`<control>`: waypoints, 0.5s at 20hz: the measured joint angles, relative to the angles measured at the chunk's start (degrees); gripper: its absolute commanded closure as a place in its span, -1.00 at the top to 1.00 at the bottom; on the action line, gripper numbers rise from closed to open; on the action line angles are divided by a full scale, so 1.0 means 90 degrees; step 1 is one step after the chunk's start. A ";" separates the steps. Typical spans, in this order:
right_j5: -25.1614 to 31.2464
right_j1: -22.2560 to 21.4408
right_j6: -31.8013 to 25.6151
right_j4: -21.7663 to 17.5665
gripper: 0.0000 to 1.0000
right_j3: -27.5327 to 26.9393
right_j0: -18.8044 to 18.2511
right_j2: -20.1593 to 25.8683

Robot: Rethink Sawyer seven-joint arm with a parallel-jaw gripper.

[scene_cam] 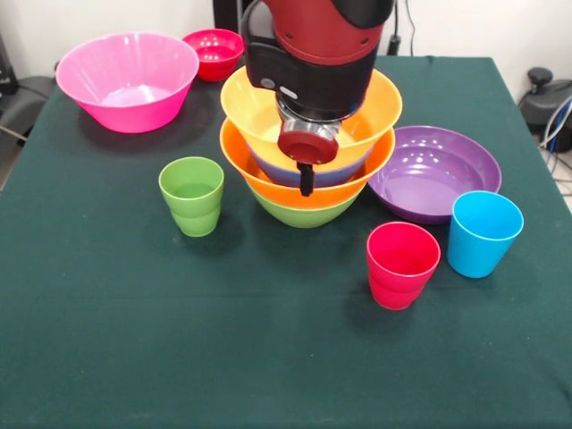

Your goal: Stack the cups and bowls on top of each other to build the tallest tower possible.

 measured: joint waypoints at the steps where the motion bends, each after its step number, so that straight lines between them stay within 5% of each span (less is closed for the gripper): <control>1: 0.0011 0.0025 0.0000 0.0000 1.00 -0.0049 0.0017 -0.0005; 10: 0.0463 0.0223 0.0000 0.0013 1.00 -0.0535 0.0190 -0.0009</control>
